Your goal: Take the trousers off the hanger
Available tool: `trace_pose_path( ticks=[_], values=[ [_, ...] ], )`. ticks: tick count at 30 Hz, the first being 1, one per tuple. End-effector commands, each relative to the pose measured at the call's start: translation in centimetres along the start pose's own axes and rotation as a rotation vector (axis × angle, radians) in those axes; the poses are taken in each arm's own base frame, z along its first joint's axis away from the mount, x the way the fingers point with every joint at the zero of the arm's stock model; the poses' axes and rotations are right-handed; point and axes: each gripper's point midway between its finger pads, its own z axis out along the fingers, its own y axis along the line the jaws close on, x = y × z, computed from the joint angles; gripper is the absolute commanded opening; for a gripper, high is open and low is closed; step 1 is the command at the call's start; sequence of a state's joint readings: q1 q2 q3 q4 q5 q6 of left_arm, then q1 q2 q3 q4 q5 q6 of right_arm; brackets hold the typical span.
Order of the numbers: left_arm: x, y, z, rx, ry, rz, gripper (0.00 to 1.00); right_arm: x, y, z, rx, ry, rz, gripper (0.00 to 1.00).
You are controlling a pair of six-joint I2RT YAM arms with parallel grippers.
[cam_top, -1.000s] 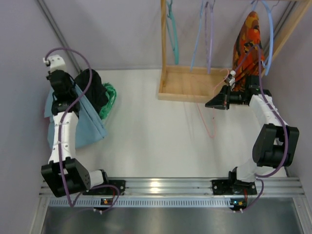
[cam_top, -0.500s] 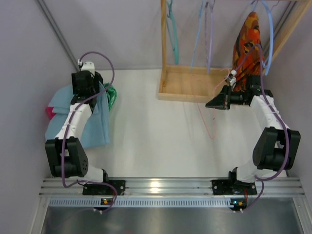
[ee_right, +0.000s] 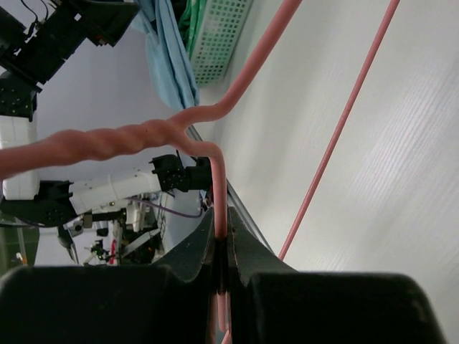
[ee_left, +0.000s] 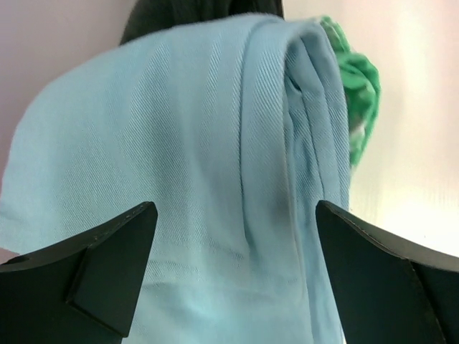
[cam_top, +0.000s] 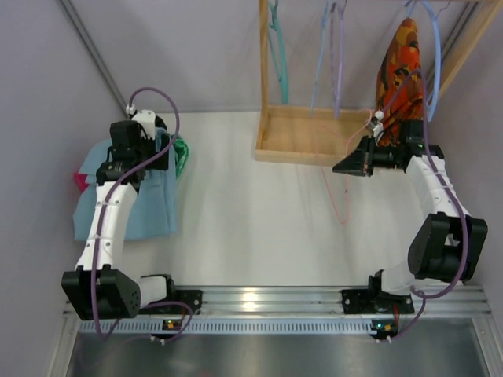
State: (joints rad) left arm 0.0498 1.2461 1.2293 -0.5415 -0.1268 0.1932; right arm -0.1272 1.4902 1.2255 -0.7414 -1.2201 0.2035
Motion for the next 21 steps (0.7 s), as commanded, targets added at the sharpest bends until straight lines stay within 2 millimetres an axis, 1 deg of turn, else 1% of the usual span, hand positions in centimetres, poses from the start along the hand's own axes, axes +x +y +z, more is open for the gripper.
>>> trace_pose_path(
  ticks=[1,2,3,4,5,6,7,8,10,11,12,13,14,15,16,17,18,19,20,21],
  values=[
    [1.3,-1.9,-2.9,0.126,0.078,0.016,0.98,-0.8,3.1,-0.8,-0.010,-0.038,-0.128,0.00],
    [1.5,-2.1,-3.3,0.144,0.093,0.011,0.99,-0.7,3.6,-1.0,-0.011,-0.044,-0.141,0.00],
    [1.6,-3.6,-4.0,0.231,0.096,0.006,0.99,-0.6,4.0,-1.1,-0.015,-0.046,-0.141,0.00],
    [1.7,-4.2,-4.9,0.272,0.101,0.006,0.99,-0.5,4.3,-1.2,-0.013,-0.051,-0.146,0.00],
    [1.3,-4.7,-5.6,0.306,0.084,0.002,0.99,-0.3,5.1,-1.5,-0.007,-0.063,-0.167,0.00],
    [0.8,-5.8,-6.3,0.377,0.057,-0.005,0.99,-0.3,5.6,-1.7,-0.003,-0.070,-0.165,0.00],
    [0.1,-6.3,-7.3,0.412,0.020,-0.003,0.99,-0.3,5.8,-1.9,0.017,-0.085,-0.174,0.00],
    [-0.5,-7.0,-8.0,0.459,-0.006,-0.006,0.99,-0.1,6.8,-2.3,0.027,-0.106,-0.197,0.00],
    [-1.4,-8.2,-8.7,0.536,-0.029,-0.023,0.99,-0.5,7.5,-2.7,0.066,-0.154,-0.190,0.00],
    [-2.3,-8.5,-9.1,0.549,-0.043,-0.042,0.99,-0.4,8.4,-3.2,0.088,-0.186,-0.192,0.00],
    [-2.6,-8.7,-9.1,0.557,-0.045,-0.046,0.99,-0.7,8.7,-3.6,0.118,-0.217,-0.203,0.00],
    [-2.9,-8.9,-9.1,0.562,-0.045,-0.048,0.99,-1.4,8.2,-4.1,0.189,-0.269,-0.204,0.00],
    [-3.1,-9.2,-8.9,0.569,-0.038,-0.047,0.99,-1.2,8.5,-4.5,0.218,-0.294,-0.202,0.00],
    [-3.8,-9.1,-9.1,0.564,-0.054,-0.044,0.99,-1.5,8.7,-4.9,0.242,-0.315,-0.212,0.00],
    [-4.1,-9.0,-8.9,0.555,-0.055,-0.045,0.99,-1.8,8.5,-5.2,0.273,-0.336,-0.217,0.00],
    [-4.3,-10.0,-9.0,0.583,-0.052,-0.028,0.99,-1.9,8.8,-5.4,0.284,-0.346,-0.218,0.00],
    [-5.0,-10.1,-9.1,0.587,-0.066,-0.025,0.99,-2.5,9.4,-5.8,0.296,-0.367,-0.235,0.00],
    [-5.3,-10.4,-9.3,0.594,-0.071,-0.023,0.99,-3.3,9.2,-5.9,0.322,-0.379,-0.229,0.00],
    [-5.7,-10.8,-9.5,0.604,-0.079,-0.018,0.99,-3.9,9.4,-6.1,0.330,-0.387,-0.240,0.00],
    [-5.9,-11.0,-9.4,0.610,-0.077,-0.021,0.98,-4.8,10.7,-6.6,0.330,-0.410,-0.274,0.00]
  ],
)
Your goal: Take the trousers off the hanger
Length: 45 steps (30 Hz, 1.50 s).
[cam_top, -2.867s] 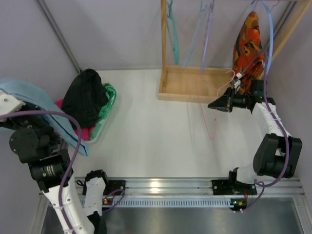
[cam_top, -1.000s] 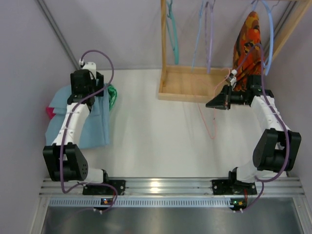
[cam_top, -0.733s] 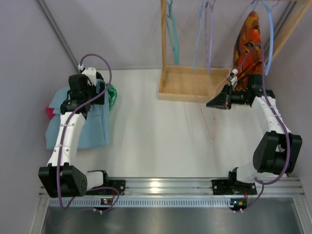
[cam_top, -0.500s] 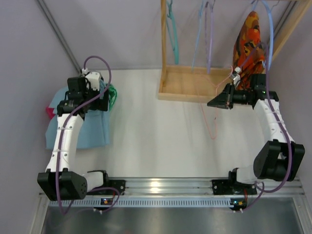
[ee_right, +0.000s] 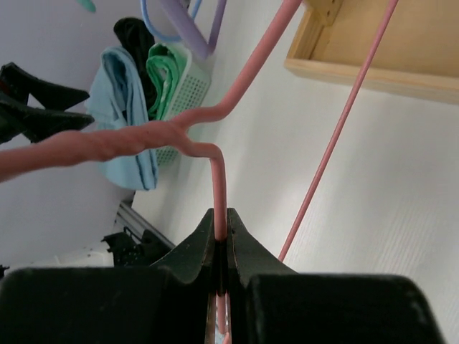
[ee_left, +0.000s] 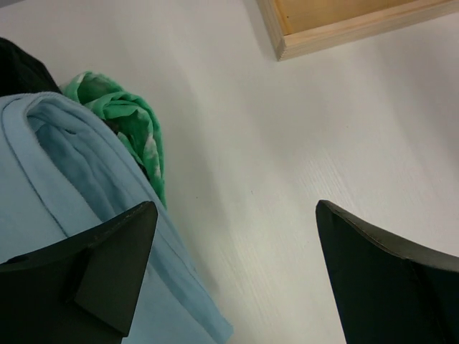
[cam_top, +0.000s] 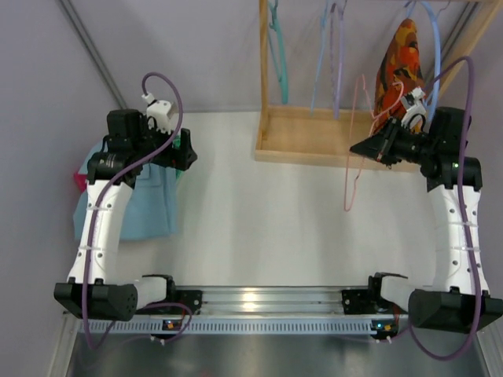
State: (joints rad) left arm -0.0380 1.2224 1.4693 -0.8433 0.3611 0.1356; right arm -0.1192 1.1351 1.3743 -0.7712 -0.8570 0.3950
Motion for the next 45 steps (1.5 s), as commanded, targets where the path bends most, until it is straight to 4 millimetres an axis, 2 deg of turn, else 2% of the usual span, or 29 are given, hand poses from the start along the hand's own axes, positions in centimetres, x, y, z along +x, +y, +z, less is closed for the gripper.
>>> trace_pose_path(
  ticks=[1,2,3,5,6,8,11,13,14,15,16,17,18,19,20,22,26,29,31,33,34,36,37,38,39,40,41,43,45],
  values=[
    [-2.4,-1.8,-0.5,0.060,-0.046,0.005,0.99,-4.1,0.6,-0.4,0.084,-0.097,-0.061,0.00],
    [-2.8,-2.4,-0.6,0.084,-0.057,0.006,0.99,-4.9,0.2,0.1,0.090,-0.091,-0.063,0.00],
    [-3.1,-2.8,-0.8,0.099,-0.067,0.009,0.99,-6.4,1.3,-0.3,0.079,-0.121,-0.094,0.00],
    [-4.6,-3.5,-1.5,0.119,-0.130,0.026,0.98,-7.7,0.5,0.6,0.094,-0.117,-0.079,0.00],
    [-5.1,-4.0,-1.9,0.138,-0.159,0.028,0.98,-8.9,1.3,0.4,0.084,-0.139,-0.103,0.00],
    [-7.3,-5.1,-3.2,0.180,-0.257,0.053,0.96,-9.7,1.0,1.2,0.080,-0.130,-0.089,0.00],
    [-10.2,-8.5,-4.7,0.324,-0.341,0.116,0.88,-10.3,2.2,1.5,0.029,-0.127,-0.071,0.00],
    [-11.4,-10.4,-4.5,0.371,-0.344,0.109,0.85,-9.5,3.3,1.6,-0.040,-0.108,-0.047,0.00],
    [-11.4,-13.1,-3.2,0.443,-0.312,0.100,0.82,-9.9,4.3,1.5,-0.087,-0.132,-0.046,0.00],
    [-11.9,-14.6,-3.2,0.479,-0.313,0.098,0.81,-9.0,4.0,1.8,-0.108,-0.116,-0.019,0.00],
    [-11.8,-16.1,-2.6,0.508,-0.299,0.077,0.81,-8.6,4.9,1.6,-0.165,-0.108,-0.031,0.00],
    [-12.0,-19.3,-2.5,0.580,-0.317,0.100,0.80,-8.2,6.4,0.6,-0.204,-0.122,-0.044,0.00],
    [-11.3,-20.8,-1.9,0.619,-0.302,0.094,0.81,-7.9,6.6,0.6,-0.244,-0.125,-0.079,0.00],
    [-11.6,-22.4,-2.3,0.678,-0.321,0.062,0.82,-6.7,8.4,-0.6,-0.308,-0.109,-0.128,0.00],
    [-11.7,-23.9,-2.8,0.751,-0.337,0.061,0.83,-6.0,8.8,-1.0,-0.329,-0.100,-0.164,0.00],
    [-14.5,-24.6,-3.5,0.784,-0.471,0.103,0.85,-3.7,9.6,-2.2,-0.355,-0.055,-0.192,0.00],
    [-16.2,-27.0,-4.6,0.866,-0.616,0.397,0.88,0.4,7.6,-4.1,-0.194,-0.016,-0.335,0.00],
    [-16.7,-28.5,-4.5,0.832,-0.744,0.651,0.87,3.2,6.1,-5.5,-0.089,0.003,-0.367,0.00],
    [-17.0,-29.3,-4.2,0.782,-0.830,0.825,0.85,4.4,6.2,-6.5,-0.059,-0.011,-0.381,0.00],
    [-16.1,-31.4,-4.3,0.796,-0.883,0.951,0.85,5.1,6.0,-6.8,-0.047,-0.015,-0.374,0.00],
    [-15.6,-32.8,-4.7,0.774,-0.960,1.099,0.85,5.5,6.2,-7.1,-0.040,-0.021,-0.377,0.00],
    [-14.1,-34.5,-3.9,0.736,-1.055,1.273,0.85,5.8,6.0,-7.5,-0.018,-0.028,-0.379,0.00],
    [-13.4,-36.1,-4.4,0.747,-1.105,1.309,0.84,5.9,5.9,-7.6,-0.010,-0.026,-0.380,0.00],
    [-14.4,-36.9,-5.3,0.700,-1.215,1.333,0.82,6.2,5.8,-7.7,-0.003,-0.022,-0.375,0.00],
    [-13.5,-37.8,-4.6,0.693,-1.240,1.387,0.82,6.3,5.6,-7.8,0.010,-0.022,-0.373,0.00],
    [-13.1,-39.1,-5.1,0.708,-1.270,1.405,0.81,6.4,5.7,-7.9,0.011,-0.023,-0.375,0.00],
    [-12.5,-40.3,-4.0,0.724,-1.266,1.424,0.80,6.6,5.7,-7.9,0.010,-0.021,-0.372,0.00],
    [-13.3,-41.7,-4.6,0.709,-1.321,1.425,0.79,7.1,5.8,-8.0,0.000,-0.015,-0.373,0.00],
    [-13.4,-43.2,-3.7,0.679,-1.347,1.451,0.74,7.8,5.5,-8.1,0.001,0.003,-0.378,0.00]
  ],
)
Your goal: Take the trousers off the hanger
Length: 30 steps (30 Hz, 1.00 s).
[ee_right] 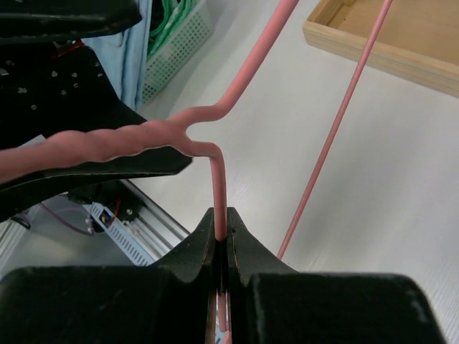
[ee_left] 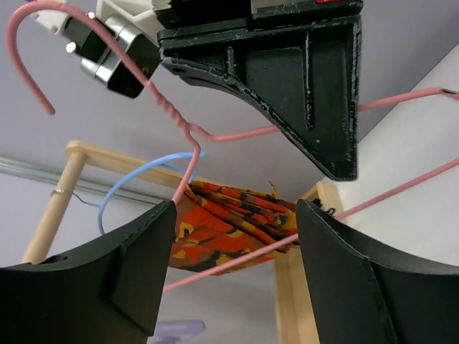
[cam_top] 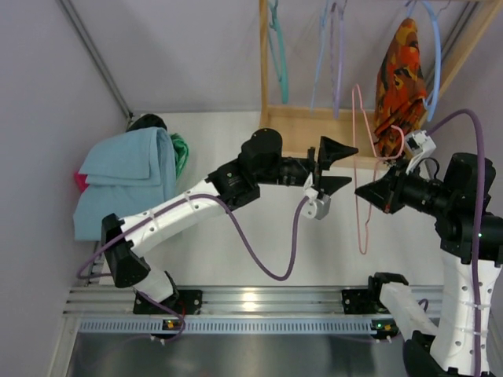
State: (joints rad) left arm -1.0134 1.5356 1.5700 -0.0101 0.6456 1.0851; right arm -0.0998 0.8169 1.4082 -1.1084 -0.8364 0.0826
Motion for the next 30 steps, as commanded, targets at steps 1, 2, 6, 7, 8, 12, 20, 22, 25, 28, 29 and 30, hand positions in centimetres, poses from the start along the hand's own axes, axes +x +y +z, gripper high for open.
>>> trace_pose_path(
  ticks=[1,2,6,7,8,12,20,22,25,28,29,30],
  values=[
    [-1.7,4.4,1.8,-0.137,-0.039,0.268,0.73,1.0,0.5,-0.6,-0.002,0.012,-0.049,0.00],
    [-1.4,4.3,2.4,-0.150,-0.039,0.278,0.72,1.3,0.5,-0.7,-0.003,0.018,-0.050,0.00],
    [-0.7,3.6,3.5,-0.144,-0.029,0.298,0.70,2.0,0.9,-0.8,-0.023,0.033,-0.045,0.00],
    [-0.8,3.5,3.9,-0.159,-0.036,0.313,0.70,2.3,0.7,-0.8,-0.022,0.043,-0.067,0.00],
    [-0.7,3.4,4.4,-0.166,-0.036,0.324,0.68,2.6,0.6,-0.8,-0.020,0.054,-0.061,0.00],
    [-0.6,3.4,4.8,-0.174,-0.029,0.327,0.65,3.0,0.6,-0.7,-0.029,0.068,-0.047,0.00],
    [-1.9,2.4,3.2,-0.190,-0.048,0.364,0.64,2.7,1.0,-0.2,-0.060,0.067,0.018,0.00],
    [-1.8,2.2,3.2,-0.185,-0.046,0.375,0.64,2.8,1.4,-0.1,-0.097,0.071,0.018,0.00],
    [-1.3,2.4,3.8,-0.186,-0.040,0.391,0.63,2.9,2.0,-0.1,-0.146,0.075,0.015,0.00],
    [-0.8,2.8,4.7,-0.191,-0.037,0.402,0.58,3.3,1.9,-0.1,-0.138,0.090,0.025,0.00],
    [-0.6,2.8,5.0,-0.191,-0.040,0.395,0.57,3.4,1.8,-0.2,-0.135,0.093,-0.001,0.00],
    [-0.6,2.9,5.2,-0.194,-0.043,0.394,0.51,3.5,1.6,-0.2,-0.123,0.094,-0.004,0.00]
  ],
)
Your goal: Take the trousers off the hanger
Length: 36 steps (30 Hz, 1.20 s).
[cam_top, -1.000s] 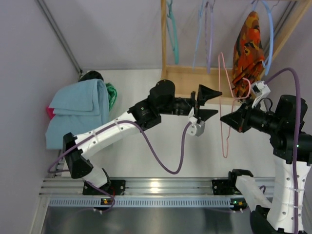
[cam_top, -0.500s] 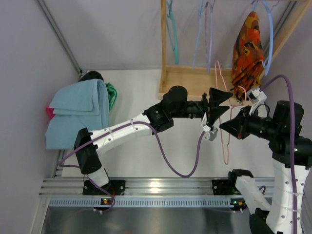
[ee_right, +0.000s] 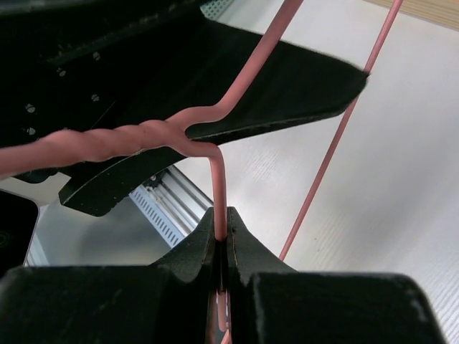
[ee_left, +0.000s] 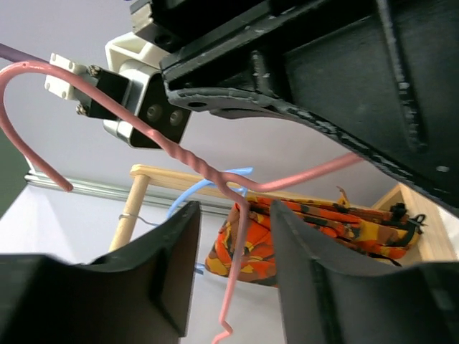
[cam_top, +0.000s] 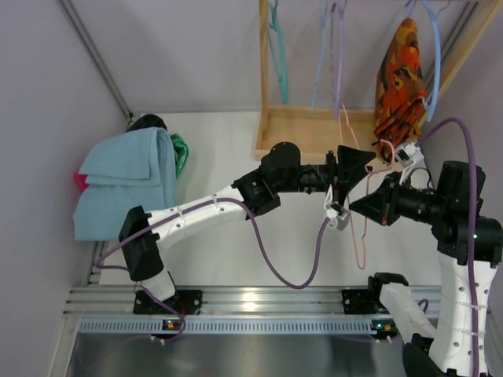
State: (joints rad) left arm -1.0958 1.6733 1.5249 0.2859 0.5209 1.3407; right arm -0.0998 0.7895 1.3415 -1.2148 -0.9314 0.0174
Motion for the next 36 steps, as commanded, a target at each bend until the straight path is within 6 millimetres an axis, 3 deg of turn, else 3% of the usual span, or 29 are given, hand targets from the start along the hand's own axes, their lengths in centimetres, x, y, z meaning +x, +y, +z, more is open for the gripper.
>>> trace_pose_path(
  ticks=[1,2,3,4,6,7,10,11,12,15,22,28,30,32,35,36],
  values=[
    [-0.9,4.0,0.9,-0.100,-0.038,0.077,0.47,0.0,0.5,-0.1,-0.027,0.001,-0.052,0.00],
    [-0.7,4.2,1.0,-0.106,-0.033,0.060,0.40,0.0,0.5,-0.1,-0.024,0.002,-0.049,0.00],
    [-0.5,4.5,1.2,-0.115,-0.027,0.050,0.26,-0.1,0.3,-0.1,-0.015,0.001,-0.043,0.00],
    [-0.1,4.3,1.5,-0.117,-0.019,0.035,0.18,-0.3,0.3,-0.2,-0.007,-0.005,-0.047,0.01],
    [0.3,5.4,1.6,-0.165,-0.007,-0.006,0.00,-0.5,-0.1,-0.3,0.025,-0.014,-0.049,0.11],
    [0.3,6.4,1.6,-0.204,-0.013,-0.006,0.00,-0.5,-0.3,-0.3,0.034,-0.019,-0.057,0.25],
    [1.3,7.5,1.8,-0.259,-0.004,-0.059,0.00,-0.5,-0.5,-0.4,0.073,-0.037,-0.013,0.40],
    [1.9,7.2,2.2,-0.267,0.004,-0.089,0.00,-0.4,-1.1,-0.5,0.109,-0.038,-0.008,0.41],
    [2.2,8.5,2.2,-0.298,0.014,-0.089,0.00,-0.2,-1.3,-0.7,0.132,-0.041,-0.008,0.41],
    [3.0,9.2,2.4,-0.343,0.007,-0.106,0.00,0.5,-2.0,-1.4,0.211,-0.038,-0.004,0.41],
    [3.7,8.8,2.3,-0.355,-0.040,-0.124,0.00,1.5,-1.6,-3.0,0.280,-0.033,0.002,0.17],
    [4.0,7.7,2.7,-0.335,-0.048,-0.115,0.00,0.3,-1.3,-3.9,0.321,-0.069,-0.008,0.00],
    [4.0,7.5,2.7,-0.335,-0.051,-0.115,0.00,-0.1,-1.6,-4.1,0.350,-0.073,-0.008,0.26],
    [4.0,7.2,2.8,-0.325,-0.051,-0.106,0.00,0.1,-1.9,-4.3,0.366,-0.059,-0.007,0.39],
    [4.3,6.9,2.7,-0.324,-0.045,-0.112,0.00,0.6,-2.1,-4.6,0.390,-0.034,-0.012,0.43],
    [4.3,7.0,2.7,-0.323,-0.045,-0.115,0.00,0.7,-2.2,-4.7,0.397,-0.026,-0.013,0.34]
  ],
)
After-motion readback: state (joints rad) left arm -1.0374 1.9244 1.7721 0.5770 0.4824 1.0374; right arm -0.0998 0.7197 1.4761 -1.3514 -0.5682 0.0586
